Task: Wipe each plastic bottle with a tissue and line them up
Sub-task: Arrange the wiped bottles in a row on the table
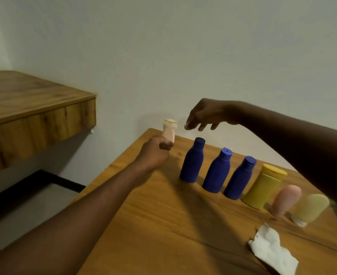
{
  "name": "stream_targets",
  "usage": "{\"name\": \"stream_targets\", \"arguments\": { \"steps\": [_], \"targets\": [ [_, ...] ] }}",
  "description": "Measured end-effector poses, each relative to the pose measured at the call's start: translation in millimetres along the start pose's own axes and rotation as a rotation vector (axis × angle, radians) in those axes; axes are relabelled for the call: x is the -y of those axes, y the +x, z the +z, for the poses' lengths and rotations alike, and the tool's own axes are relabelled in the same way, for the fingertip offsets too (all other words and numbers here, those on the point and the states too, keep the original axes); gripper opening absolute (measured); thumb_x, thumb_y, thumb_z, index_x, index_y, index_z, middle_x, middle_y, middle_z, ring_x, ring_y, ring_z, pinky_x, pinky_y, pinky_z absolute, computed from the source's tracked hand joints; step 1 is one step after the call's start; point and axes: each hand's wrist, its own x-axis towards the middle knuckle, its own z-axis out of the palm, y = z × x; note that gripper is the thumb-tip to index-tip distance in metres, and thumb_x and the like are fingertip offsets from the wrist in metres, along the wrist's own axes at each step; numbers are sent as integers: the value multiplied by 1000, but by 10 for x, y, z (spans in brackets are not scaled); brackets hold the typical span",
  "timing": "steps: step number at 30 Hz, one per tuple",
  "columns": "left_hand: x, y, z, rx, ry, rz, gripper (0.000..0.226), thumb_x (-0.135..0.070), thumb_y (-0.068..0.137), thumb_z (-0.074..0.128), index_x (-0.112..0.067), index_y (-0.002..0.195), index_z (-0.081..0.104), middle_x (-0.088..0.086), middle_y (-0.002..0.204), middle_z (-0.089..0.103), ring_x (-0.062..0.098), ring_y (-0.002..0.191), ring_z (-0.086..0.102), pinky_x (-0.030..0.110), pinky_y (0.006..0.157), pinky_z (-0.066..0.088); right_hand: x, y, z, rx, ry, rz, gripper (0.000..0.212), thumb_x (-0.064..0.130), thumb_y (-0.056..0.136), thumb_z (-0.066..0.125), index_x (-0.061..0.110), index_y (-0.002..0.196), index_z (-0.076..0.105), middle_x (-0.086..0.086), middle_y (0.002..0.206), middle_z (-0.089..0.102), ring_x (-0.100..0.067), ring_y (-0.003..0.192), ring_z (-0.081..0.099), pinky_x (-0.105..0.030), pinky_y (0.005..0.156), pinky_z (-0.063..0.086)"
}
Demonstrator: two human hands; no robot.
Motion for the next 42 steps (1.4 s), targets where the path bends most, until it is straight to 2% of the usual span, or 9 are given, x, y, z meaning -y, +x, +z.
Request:
{"name": "stream_targets", "arguments": {
  "steps": [2, 5, 15, 23, 27, 30, 33, 37, 42],
  "targets": [
    [0, -239, 80, 21, -64, -46, 41, -3, 93, 63, -30, 123, 68, -8, 124, 65, 12, 116, 60, 32, 95, 55, -29, -149, 45, 33, -29, 12, 39, 41, 84, 78, 20, 117, 70, 4, 111, 70, -15, 104, 65, -45, 95, 53],
    [-16, -485, 212, 59, -85, -87, 47, -6, 90, 68, -31, 129, 63, -11, 123, 63, 6, 111, 60, 39, 95, 58, -90, -248, 183, 23, -105, 9, 49, 36, 75, 86, 24, 120, 68, 5, 110, 69, -15, 104, 63, -39, 96, 52],
    [-28, -561, 570, 78, -29, -60, 52, -16, 87, 78, -28, 132, 54, -7, 129, 61, 8, 109, 59, 16, 77, 46, -212, -105, 413, -197, -193, -100, 28, 16, 79, 83, 14, 106, 75, 1, 105, 72, -15, 97, 65, -27, 80, 53],
    [10, -27, 606, 58, -47, -25, 56, -10, 90, 74, -25, 139, 51, -4, 131, 60, 10, 113, 56, 26, 87, 48, -417, 341, 175, -399, -85, -98, 30, 17, 81, 81, 7, 108, 73, -3, 104, 69, -16, 95, 63, -18, 64, 46],
    [102, 344, 628, 40, -32, -54, 55, -9, 94, 68, -22, 144, 50, -1, 135, 57, 15, 123, 52, 34, 100, 46, -560, 654, 122, -478, -70, -68, 31, 16, 79, 83, 0, 104, 72, -9, 100, 71, -21, 91, 65, -28, 70, 54],
    [168, 581, 673, 49, -27, -60, 58, -9, 94, 68, -17, 148, 48, -1, 134, 58, 16, 122, 52, 30, 96, 43, -623, 867, 133, -500, -59, -63, 28, 14, 78, 83, -1, 100, 73, -11, 100, 72, -20, 90, 66, -32, 77, 57],
    [245, 763, 732, 83, 6, -55, 55, -6, 94, 68, -15, 146, 50, -6, 120, 57, 12, 114, 51, 25, 95, 42, -667, 1079, 156, -487, -40, -60, 27, 12, 77, 84, -1, 99, 74, -9, 95, 71, -15, 79, 62, -27, 69, 53],
    [360, 907, 809, 115, 53, -44, 50, -3, 93, 65, -15, 140, 55, -8, 114, 59, 10, 109, 54, 12, 69, 33, -697, 1261, 202, -454, -35, -47, 27, 10, 78, 83, -1, 100, 74, -9, 92, 70, -17, 78, 64, -29, 74, 57],
    [459, 984, 873, 108, 65, -41, 54, -6, 89, 69, -16, 140, 56, -4, 124, 64, 12, 112, 57, 20, 81, 41, -756, 1357, 232, -422, 22, -33, 26, 9, 80, 82, -1, 102, 73, -13, 96, 73, -22, 84, 71, -33, 79, 62]
  ]
}}
